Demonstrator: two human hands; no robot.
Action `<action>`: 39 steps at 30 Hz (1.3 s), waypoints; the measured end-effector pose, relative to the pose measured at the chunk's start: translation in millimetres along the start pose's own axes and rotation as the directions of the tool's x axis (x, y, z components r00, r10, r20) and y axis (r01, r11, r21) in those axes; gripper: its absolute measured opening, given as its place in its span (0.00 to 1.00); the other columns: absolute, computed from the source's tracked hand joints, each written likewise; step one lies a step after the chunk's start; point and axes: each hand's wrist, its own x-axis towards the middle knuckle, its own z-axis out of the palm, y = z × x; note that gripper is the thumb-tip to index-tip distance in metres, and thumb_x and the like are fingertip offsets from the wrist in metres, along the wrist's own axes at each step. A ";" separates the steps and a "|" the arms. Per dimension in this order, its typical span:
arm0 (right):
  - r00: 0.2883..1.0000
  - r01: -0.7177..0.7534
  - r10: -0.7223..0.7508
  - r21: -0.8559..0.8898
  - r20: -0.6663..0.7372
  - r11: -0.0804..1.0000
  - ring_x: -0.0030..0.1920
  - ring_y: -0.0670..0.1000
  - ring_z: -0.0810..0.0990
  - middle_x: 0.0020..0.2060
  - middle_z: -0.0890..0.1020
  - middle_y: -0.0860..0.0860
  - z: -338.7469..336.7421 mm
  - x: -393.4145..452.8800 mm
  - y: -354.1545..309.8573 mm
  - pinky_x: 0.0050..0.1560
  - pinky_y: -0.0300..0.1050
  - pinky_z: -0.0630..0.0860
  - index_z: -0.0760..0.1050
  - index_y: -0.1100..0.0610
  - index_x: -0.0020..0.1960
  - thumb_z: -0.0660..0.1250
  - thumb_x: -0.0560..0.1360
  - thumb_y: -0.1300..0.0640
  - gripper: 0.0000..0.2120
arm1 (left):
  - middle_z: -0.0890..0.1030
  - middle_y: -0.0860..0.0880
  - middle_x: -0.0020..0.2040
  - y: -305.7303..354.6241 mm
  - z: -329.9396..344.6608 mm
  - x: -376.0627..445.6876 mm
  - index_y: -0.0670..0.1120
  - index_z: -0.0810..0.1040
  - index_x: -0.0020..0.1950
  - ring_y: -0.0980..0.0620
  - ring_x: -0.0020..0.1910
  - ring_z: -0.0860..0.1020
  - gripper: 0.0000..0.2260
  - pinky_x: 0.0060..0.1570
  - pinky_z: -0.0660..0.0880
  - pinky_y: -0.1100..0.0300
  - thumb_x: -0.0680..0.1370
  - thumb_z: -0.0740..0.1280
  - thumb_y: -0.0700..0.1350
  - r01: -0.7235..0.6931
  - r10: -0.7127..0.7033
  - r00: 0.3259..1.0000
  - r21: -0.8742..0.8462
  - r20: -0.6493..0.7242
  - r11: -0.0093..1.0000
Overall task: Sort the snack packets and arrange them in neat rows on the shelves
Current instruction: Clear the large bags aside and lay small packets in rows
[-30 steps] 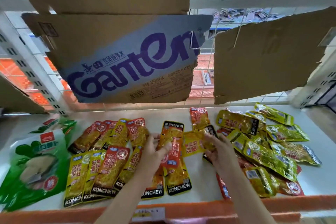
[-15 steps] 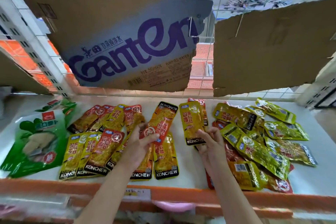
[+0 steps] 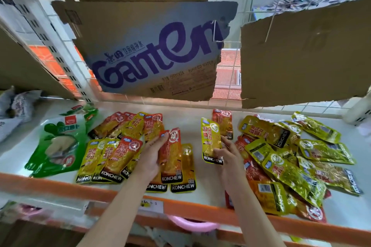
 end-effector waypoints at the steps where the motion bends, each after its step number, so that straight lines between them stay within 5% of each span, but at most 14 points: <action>1: 1.000 0.010 -0.010 -0.030 0.019 1.000 0.39 0.48 0.81 0.41 0.83 0.51 0.4 -1.5 -1.2 0.35 0.38 0.76 0.75 0.57 0.54 0.66 0.63 0.68 0.20 | 0.83 0.45 0.48 -0.2 0.5 0.9 0.44 0.77 0.58 0.48 0.47 0.81 0.12 0.41 0.78 0.57 0.76 0.66 0.46 -0.002 0.004 0.999 0.056 -0.032 0.998; 3: 0.995 0.052 -0.044 -0.093 0.086 0.994 0.37 0.45 0.82 0.38 0.84 0.48 -0.2 -6.1 -3.2 0.34 0.36 0.76 0.76 0.56 0.52 0.67 0.61 0.66 0.20 | 0.80 0.44 0.56 -0.9 3.5 1.8 0.44 0.73 0.65 0.47 0.54 0.78 0.18 0.49 0.75 0.55 0.77 0.65 0.49 -0.007 0.018 0.997 0.152 -0.071 0.988; 6: 0.980 0.095 -0.054 -0.216 0.190 0.972 0.36 0.43 0.81 0.35 0.82 0.47 -3.3 -10.0 0.3 0.35 0.34 0.76 0.75 0.57 0.55 0.66 0.71 0.71 0.16 | 0.80 0.44 0.57 -2.0 14.3 -0.4 0.43 0.72 0.66 0.49 0.52 0.78 0.18 0.45 0.75 0.58 0.79 0.61 0.50 -0.026 0.044 0.996 0.215 -0.079 0.976; 9: 0.961 0.173 -0.066 -0.401 0.267 0.900 0.41 0.49 0.82 0.40 0.81 0.54 -0.4 -12.0 4.8 0.41 0.41 0.78 0.72 0.57 0.60 0.67 0.72 0.68 0.18 | 0.80 0.48 0.51 2.6 22.6 -1.4 0.44 0.72 0.62 0.52 0.48 0.78 0.13 0.37 0.76 0.60 0.80 0.60 0.48 -0.005 0.019 0.997 0.182 -0.071 0.983; 12: 0.960 0.223 -0.061 -0.612 0.273 0.759 0.44 0.52 0.82 0.44 0.80 0.56 5.2 -8.8 8.6 0.44 0.46 0.80 0.70 0.53 0.61 0.72 0.71 0.63 0.21 | 0.81 0.45 0.51 9.1 24.2 -4.3 0.45 0.74 0.54 0.48 0.50 0.79 0.05 0.45 0.76 0.56 0.79 0.63 0.42 0.051 -0.058 0.998 0.161 0.037 0.986; 17: 0.973 0.226 -0.114 -0.703 0.203 0.674 0.48 0.53 0.82 0.48 0.81 0.54 20.1 4.9 9.5 0.49 0.60 0.79 0.66 0.55 0.66 0.73 0.71 0.58 0.27 | 0.78 0.43 0.54 20.5 21.2 6.4 0.49 0.68 0.60 0.49 0.52 0.78 0.22 0.49 0.77 0.56 0.71 0.65 0.30 -0.139 0.026 0.975 0.515 0.221 0.846; 19: 0.971 0.235 -0.183 -0.729 0.152 0.643 0.49 0.51 0.80 0.48 0.79 0.51 29.6 14.8 2.6 0.51 0.56 0.78 0.65 0.54 0.66 0.73 0.70 0.56 0.28 | 0.75 0.44 0.58 33.9 21.8 24.3 0.50 0.65 0.61 0.49 0.53 0.77 0.24 0.51 0.77 0.53 0.71 0.66 0.30 -0.173 0.091 0.980 0.539 0.175 0.824; 21: 0.965 0.237 -0.235 -0.776 0.117 0.584 0.49 0.49 0.77 0.46 0.76 0.47 39.7 26.5 -8.3 0.47 0.41 0.77 0.64 0.53 0.65 0.73 0.70 0.56 0.28 | 0.76 0.46 0.55 49.2 22.6 41.6 0.49 0.65 0.62 0.51 0.51 0.78 0.23 0.48 0.78 0.54 0.72 0.67 0.32 -0.196 0.167 0.981 0.574 0.103 0.795; 23: 0.969 0.218 -0.216 -0.822 0.119 0.526 0.48 0.48 0.76 0.47 0.76 0.47 50.6 36.9 -17.0 0.39 0.29 0.72 0.63 0.56 0.66 0.71 0.72 0.61 0.27 | 0.77 0.48 0.51 57.4 20.7 57.4 0.46 0.65 0.64 0.53 0.46 0.77 0.23 0.41 0.75 0.62 0.73 0.67 0.33 -0.254 0.253 0.962 0.664 0.101 0.703; 25: 0.975 0.196 -0.176 -0.909 0.139 0.367 0.52 0.49 0.77 0.51 0.77 0.51 55.7 44.9 -17.5 0.44 0.27 0.73 0.64 0.59 0.68 0.69 0.73 0.65 0.27 | 0.77 0.46 0.54 56.9 17.2 68.4 0.44 0.64 0.68 0.50 0.50 0.77 0.24 0.45 0.74 0.60 0.74 0.67 0.37 -0.289 0.286 0.945 0.810 0.157 0.510; 28: 0.965 0.203 -0.165 -0.979 0.204 -0.025 0.62 0.55 0.71 0.60 0.73 0.56 56.0 43.9 -10.4 0.58 0.42 0.69 0.66 0.59 0.67 0.68 0.74 0.59 0.24 | 0.65 0.40 0.69 42.1 8.4 79.5 0.44 0.57 0.74 0.43 0.68 0.66 0.31 0.66 0.66 0.51 0.75 0.68 0.43 -0.282 0.229 0.947 0.925 0.226 0.255; 32: 0.939 0.199 -0.239 -0.957 0.247 -0.210 0.63 0.56 0.65 0.60 0.68 0.55 39.2 37.5 -8.5 0.61 0.47 0.67 0.71 0.55 0.65 0.67 0.74 0.51 0.20 | 0.61 0.44 0.69 33.3 8.7 74.2 0.48 0.62 0.73 0.45 0.70 0.58 0.28 0.68 0.60 0.54 0.73 0.65 0.38 -0.388 0.376 0.850 0.921 0.369 -0.028; 36: 0.897 0.139 -0.372 -0.950 0.240 -0.279 0.61 0.58 0.67 0.57 0.73 0.55 11.4 34.5 -24.6 0.61 0.46 0.63 0.75 0.58 0.59 0.63 0.77 0.53 0.14 | 0.67 0.44 0.62 23.3 30.8 66.5 0.44 0.72 0.64 0.45 0.64 0.64 0.19 0.66 0.61 0.55 0.73 0.62 0.36 -0.556 0.346 0.787 0.830 0.510 0.039; 39: 0.884 -0.007 -0.448 -0.955 0.132 -0.295 0.64 0.58 0.66 0.60 0.72 0.56 -18.8 38.2 -47.7 0.64 0.49 0.59 0.73 0.59 0.61 0.56 0.77 0.50 0.18 | 0.70 0.44 0.61 7.4 61.0 66.6 0.41 0.72 0.63 0.45 0.63 0.69 0.15 0.63 0.64 0.55 0.77 0.63 0.42 -0.621 0.265 0.771 0.776 0.579 0.108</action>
